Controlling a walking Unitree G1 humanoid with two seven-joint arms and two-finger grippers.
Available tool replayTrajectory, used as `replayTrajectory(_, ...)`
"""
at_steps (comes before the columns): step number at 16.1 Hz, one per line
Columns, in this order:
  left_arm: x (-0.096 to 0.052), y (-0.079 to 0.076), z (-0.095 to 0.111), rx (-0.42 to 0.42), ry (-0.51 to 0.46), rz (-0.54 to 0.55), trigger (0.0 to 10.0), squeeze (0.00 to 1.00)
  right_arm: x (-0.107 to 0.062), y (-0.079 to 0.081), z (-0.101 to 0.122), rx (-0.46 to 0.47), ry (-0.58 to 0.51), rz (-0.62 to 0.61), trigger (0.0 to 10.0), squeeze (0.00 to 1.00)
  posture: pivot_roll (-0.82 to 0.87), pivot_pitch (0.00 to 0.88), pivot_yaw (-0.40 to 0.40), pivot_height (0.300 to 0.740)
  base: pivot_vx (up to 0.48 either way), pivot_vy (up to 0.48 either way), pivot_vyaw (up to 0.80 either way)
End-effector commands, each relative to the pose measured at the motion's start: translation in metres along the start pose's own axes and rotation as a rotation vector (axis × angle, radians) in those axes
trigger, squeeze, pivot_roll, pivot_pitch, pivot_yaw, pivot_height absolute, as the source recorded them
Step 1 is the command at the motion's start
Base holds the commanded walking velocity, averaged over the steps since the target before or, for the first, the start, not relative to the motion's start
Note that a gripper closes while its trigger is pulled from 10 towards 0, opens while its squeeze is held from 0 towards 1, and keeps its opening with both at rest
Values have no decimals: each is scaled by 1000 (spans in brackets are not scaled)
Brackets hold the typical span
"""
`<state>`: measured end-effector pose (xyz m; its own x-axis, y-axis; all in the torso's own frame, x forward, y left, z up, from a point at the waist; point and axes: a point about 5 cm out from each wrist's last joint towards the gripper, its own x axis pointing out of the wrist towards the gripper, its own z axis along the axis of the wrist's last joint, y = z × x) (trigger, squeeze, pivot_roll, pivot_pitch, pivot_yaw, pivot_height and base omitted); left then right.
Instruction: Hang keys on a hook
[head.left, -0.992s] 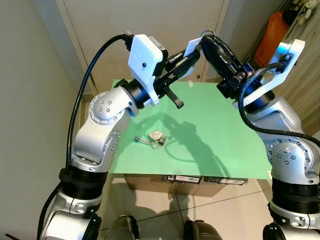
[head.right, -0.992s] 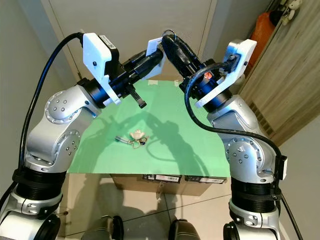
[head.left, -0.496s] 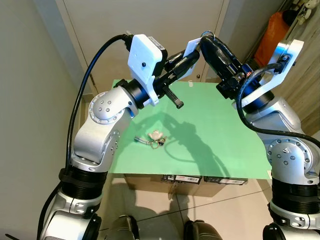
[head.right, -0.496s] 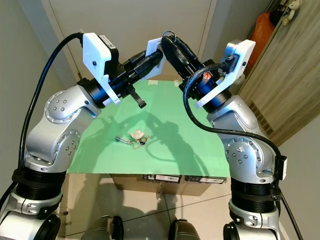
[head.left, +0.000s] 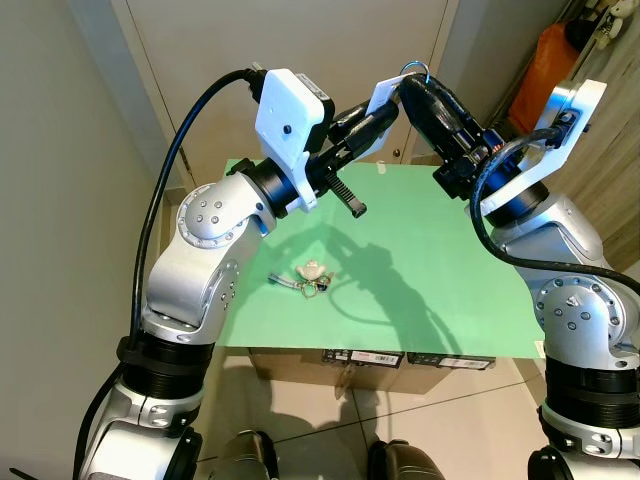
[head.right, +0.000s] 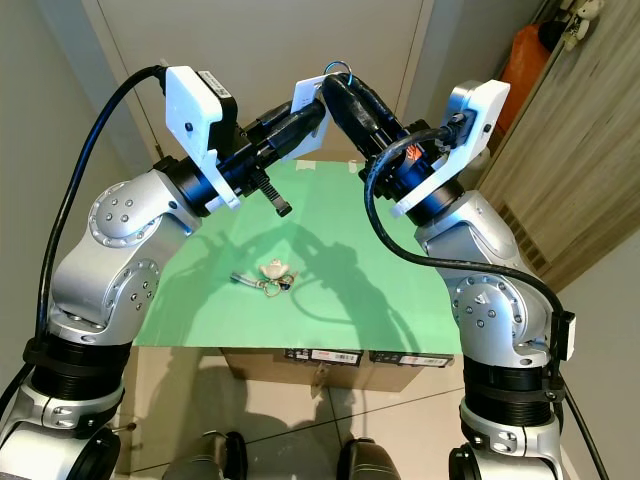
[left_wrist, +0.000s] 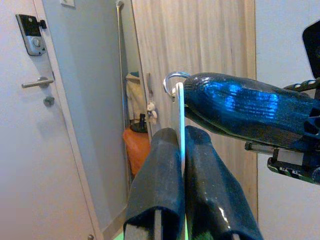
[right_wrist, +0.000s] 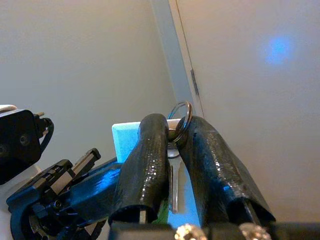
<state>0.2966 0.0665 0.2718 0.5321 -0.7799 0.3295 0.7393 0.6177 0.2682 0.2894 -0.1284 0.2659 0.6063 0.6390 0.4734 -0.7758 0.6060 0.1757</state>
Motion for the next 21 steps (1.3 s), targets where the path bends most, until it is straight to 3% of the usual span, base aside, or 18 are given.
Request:
replayTrajectory(1, 7, -7, 23, 41, -91, -55, 0, 0, -3, 1, -14, 33, 73, -5, 5020, 0, -81, 91, 1, 740, 0, 0, 0)
replayTrajectory(2, 7, -7, 23, 41, -92, -55, 0, 0, -3, 0, -15, 34, 73, -5, 4471, 0, -81, 91, 1, 740, 0, 0, 0)
replayTrajectory(4, 7, -7, 23, 42, -93, -55, 0, 0, -3, 0, -15, 37, 73, -5, 0, 0, -81, 91, 1, 740, 0, 0, 0)
replayTrajectory(9, 7, -8, 24, 42, -93, -57, 0, 0, -3, 0, -14, 42, 64, -11, 0, 0, -83, 94, -1, 740, 0, 0, 0)
replayTrajectory(10, 7, -8, 24, 42, -94, -58, 0, 0, -3, 0, -13, 44, 58, -9, 1216, 0, -83, 94, -1, 740, 0, 0, 0)
replayTrajectory(11, 7, -8, 24, 42, -95, -58, 0, 0, -3, -1, -11, 47, 41, -12, 9294, 0, -83, 94, -1, 740, 0, 0, 0)
replayTrajectory(12, 7, -8, 24, 41, -96, -59, 0, 0, -3, -3, -3, 106, -41, -19, 10000, 0, -83, 91, -4, 740, 0, 0, 0)
replayTrajectory(13, 7, -8, 25, 42, -98, -58, 0, 0, -4, -4, 4, 172, -101, -3, 10000, 725, -81, 88, -6, 740, 0, 0, 0)
replayTrajectory(14, 7, -8, 25, 41, -101, -58, 0, 0, -6, -1, 4, 192, -104, 35, 10000, 1000, -82, 83, -8, 740, 0, 0, 0)
replayTrajectory(17, 7, -9, 27, 42, -111, -59, 0, 0, -15, 4, 1, 256, -99, 103, 10000, 1000, -83, 81, -11, 740, 0, 0, 0)
replayTrajectory(21, 6, -10, 32, 34, -140, -66, 0, 0, -33, -5, -14, 433, -137, 75, 10000, 1000, -79, 80, -18, 740, 0, 0, 0)
